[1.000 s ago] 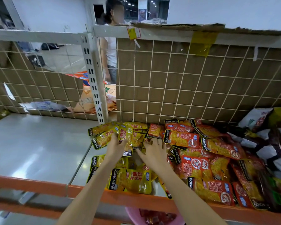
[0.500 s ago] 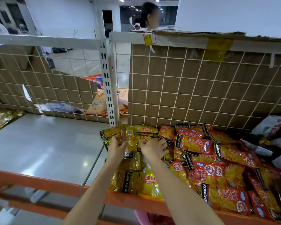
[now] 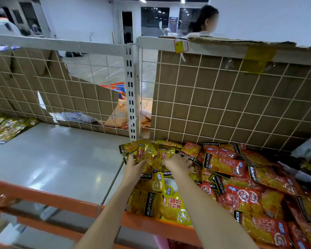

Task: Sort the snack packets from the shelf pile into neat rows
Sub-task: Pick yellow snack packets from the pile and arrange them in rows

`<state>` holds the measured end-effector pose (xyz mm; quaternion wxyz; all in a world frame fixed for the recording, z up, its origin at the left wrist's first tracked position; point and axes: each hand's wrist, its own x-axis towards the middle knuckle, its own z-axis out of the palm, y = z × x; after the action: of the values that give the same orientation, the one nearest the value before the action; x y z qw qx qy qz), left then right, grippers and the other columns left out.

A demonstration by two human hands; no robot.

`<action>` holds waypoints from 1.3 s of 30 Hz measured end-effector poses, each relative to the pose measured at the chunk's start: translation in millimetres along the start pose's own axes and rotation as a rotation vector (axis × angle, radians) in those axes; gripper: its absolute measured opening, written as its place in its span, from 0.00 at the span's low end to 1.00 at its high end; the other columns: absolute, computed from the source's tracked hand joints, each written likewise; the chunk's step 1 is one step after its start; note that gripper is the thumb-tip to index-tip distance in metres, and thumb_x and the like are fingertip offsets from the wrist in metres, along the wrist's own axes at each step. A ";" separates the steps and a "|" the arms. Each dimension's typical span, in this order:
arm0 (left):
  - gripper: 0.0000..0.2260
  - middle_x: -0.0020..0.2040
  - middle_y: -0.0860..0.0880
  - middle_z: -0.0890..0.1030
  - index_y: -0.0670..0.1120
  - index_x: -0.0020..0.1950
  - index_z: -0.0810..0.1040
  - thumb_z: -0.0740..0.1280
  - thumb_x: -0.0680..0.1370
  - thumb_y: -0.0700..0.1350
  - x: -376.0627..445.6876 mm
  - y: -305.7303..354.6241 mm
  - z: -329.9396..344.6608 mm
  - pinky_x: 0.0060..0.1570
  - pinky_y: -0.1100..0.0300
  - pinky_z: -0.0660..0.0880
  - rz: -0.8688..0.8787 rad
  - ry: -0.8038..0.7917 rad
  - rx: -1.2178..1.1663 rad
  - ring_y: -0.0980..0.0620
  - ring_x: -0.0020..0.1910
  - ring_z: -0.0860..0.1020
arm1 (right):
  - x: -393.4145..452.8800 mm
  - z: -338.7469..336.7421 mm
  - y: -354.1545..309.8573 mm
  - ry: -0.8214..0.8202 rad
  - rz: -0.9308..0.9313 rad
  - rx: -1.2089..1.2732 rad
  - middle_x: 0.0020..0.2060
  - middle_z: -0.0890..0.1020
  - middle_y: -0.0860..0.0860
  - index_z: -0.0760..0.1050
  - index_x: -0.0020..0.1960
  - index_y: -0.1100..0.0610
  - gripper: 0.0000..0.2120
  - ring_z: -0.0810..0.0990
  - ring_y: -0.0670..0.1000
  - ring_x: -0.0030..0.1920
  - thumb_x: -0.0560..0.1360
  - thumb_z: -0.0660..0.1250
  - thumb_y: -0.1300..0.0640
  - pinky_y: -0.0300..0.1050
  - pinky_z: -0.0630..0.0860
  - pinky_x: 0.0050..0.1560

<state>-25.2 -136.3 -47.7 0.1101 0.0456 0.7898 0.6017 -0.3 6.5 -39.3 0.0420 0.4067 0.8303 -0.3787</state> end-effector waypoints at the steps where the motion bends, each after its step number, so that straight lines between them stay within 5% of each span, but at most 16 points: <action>1: 0.08 0.48 0.47 0.78 0.43 0.56 0.70 0.64 0.79 0.42 -1.4 0.9 -0.3 0.36 0.64 0.68 0.011 -0.001 -0.015 0.53 0.42 0.75 | -3.7 -2.2 2.2 0.020 -0.032 0.006 0.60 0.75 0.56 0.69 0.65 0.59 0.23 0.72 0.59 0.65 0.73 0.67 0.53 0.52 0.64 0.67; 7: 0.04 0.47 0.48 0.79 0.44 0.53 0.71 0.63 0.79 0.39 -9.6 3.8 -1.0 0.40 0.62 0.72 0.067 -0.017 -0.159 0.50 0.45 0.78 | 0.4 -12.3 30.3 0.007 -0.132 0.267 0.48 0.81 0.53 0.77 0.51 0.58 0.11 0.79 0.55 0.50 0.74 0.69 0.51 0.46 0.72 0.47; 11: 0.04 0.46 0.48 0.80 0.47 0.51 0.72 0.63 0.79 0.38 -24.5 5.6 -3.4 0.41 0.64 0.74 0.090 -0.036 -0.294 0.52 0.44 0.79 | -25.2 -31.9 52.0 -0.042 -0.225 0.680 0.41 0.84 0.49 0.81 0.42 0.55 0.04 0.82 0.51 0.46 0.75 0.69 0.57 0.45 0.74 0.48; 15: 0.06 0.47 0.46 0.82 0.46 0.53 0.75 0.64 0.78 0.38 -49.7 2.2 -7.4 0.49 0.53 0.76 0.108 -0.020 -0.404 0.48 0.47 0.81 | -53.1 -41.4 59.3 -0.096 -0.254 0.844 0.39 0.84 0.48 0.80 0.44 0.55 0.03 0.82 0.48 0.43 0.75 0.68 0.58 0.40 0.72 0.44; 20: 0.09 0.45 0.44 0.83 0.45 0.51 0.76 0.70 0.72 0.40 -80.1 -8.7 -10.6 0.44 0.50 0.77 0.073 0.099 -0.525 0.45 0.42 0.81 | -74.4 -37.0 65.1 -0.185 -0.347 0.854 0.42 0.85 0.47 0.80 0.48 0.54 0.03 0.82 0.46 0.44 0.75 0.69 0.57 0.38 0.74 0.47; 25: 0.04 0.41 0.45 0.81 0.41 0.50 0.75 0.65 0.76 0.35 -109.8 -21.1 -28.1 0.35 0.61 0.78 0.028 0.317 -0.525 0.52 0.36 0.80 | -82.7 -12.3 56.1 -0.323 -0.373 0.829 0.39 0.83 0.49 0.80 0.44 0.54 0.02 0.81 0.49 0.43 0.75 0.69 0.57 0.40 0.74 0.47; 29: 0.03 0.46 0.41 0.81 0.44 0.49 0.75 0.66 0.76 0.39 -136.9 -38.7 -65.4 0.45 0.48 0.77 -0.021 0.456 -0.507 0.43 0.42 0.81 | -98.4 25.5 35.6 -0.455 -0.434 0.787 0.38 0.84 0.51 0.80 0.44 0.56 0.02 0.81 0.49 0.40 0.74 0.69 0.60 0.42 0.76 0.46; 36: 0.06 0.43 0.48 0.82 0.44 0.52 0.75 0.64 0.77 0.37 -179.9 -64.3 -153.4 0.34 0.63 0.77 -0.041 0.734 -0.544 0.54 0.35 0.81 | -157.3 109.1 -16.4 -0.737 -0.503 0.708 0.33 0.83 0.48 0.79 0.42 0.55 0.04 0.81 0.45 0.34 0.75 0.68 0.62 0.39 0.77 0.37; 39: 0.05 0.43 0.48 0.82 0.46 0.50 0.75 0.64 0.77 0.37 -193.9 -78.8 -197.3 0.36 0.62 0.78 -0.063 0.831 -0.531 0.55 0.35 0.81 | -188.1 147.0 -43.0 -0.799 -0.517 0.682 0.36 0.83 0.52 0.79 0.42 0.56 0.04 0.81 0.47 0.34 0.74 0.68 0.63 0.36 0.76 0.35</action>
<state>122.9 -382.9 -50.6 -0.1882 -0.2520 0.5874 0.7457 59.5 -228.4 -46.9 0.1246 0.0073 0.6535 -0.7466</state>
